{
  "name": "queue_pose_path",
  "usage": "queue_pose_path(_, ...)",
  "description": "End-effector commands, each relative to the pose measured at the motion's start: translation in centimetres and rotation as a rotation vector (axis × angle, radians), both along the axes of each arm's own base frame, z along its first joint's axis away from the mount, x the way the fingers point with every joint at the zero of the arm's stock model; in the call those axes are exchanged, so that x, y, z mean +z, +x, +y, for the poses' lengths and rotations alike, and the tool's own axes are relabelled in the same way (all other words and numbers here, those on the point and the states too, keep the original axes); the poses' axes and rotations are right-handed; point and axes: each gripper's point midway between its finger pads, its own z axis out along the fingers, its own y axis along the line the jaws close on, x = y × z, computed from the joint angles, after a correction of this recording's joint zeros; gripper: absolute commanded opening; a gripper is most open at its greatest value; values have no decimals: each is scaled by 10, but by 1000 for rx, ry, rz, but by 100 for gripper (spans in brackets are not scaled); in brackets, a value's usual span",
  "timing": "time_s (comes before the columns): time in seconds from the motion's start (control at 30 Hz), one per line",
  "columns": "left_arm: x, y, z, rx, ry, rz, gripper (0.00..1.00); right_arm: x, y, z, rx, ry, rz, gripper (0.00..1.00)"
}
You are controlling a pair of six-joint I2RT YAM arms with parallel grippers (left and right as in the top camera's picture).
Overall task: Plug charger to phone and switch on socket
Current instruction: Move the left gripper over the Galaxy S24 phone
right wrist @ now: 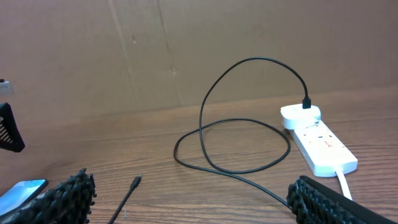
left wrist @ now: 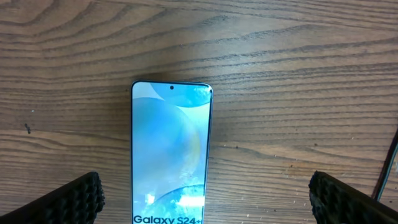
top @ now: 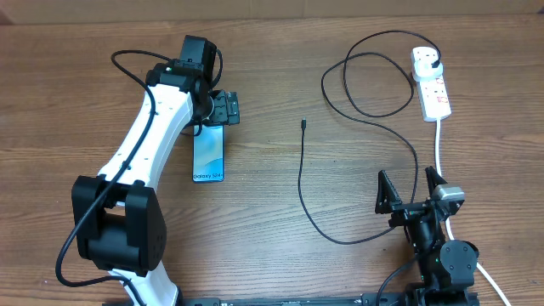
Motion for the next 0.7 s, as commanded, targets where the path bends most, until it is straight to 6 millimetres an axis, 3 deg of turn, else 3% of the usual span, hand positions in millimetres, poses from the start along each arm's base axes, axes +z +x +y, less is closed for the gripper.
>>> queue_pose_path(0.0,1,1,4,20,3,-2,100,-2,0,0,0,2,-2,100)
queue_pose_path(0.67,2,3,3,20,1,-10,100,-2,0,0,0,2,-2,100)
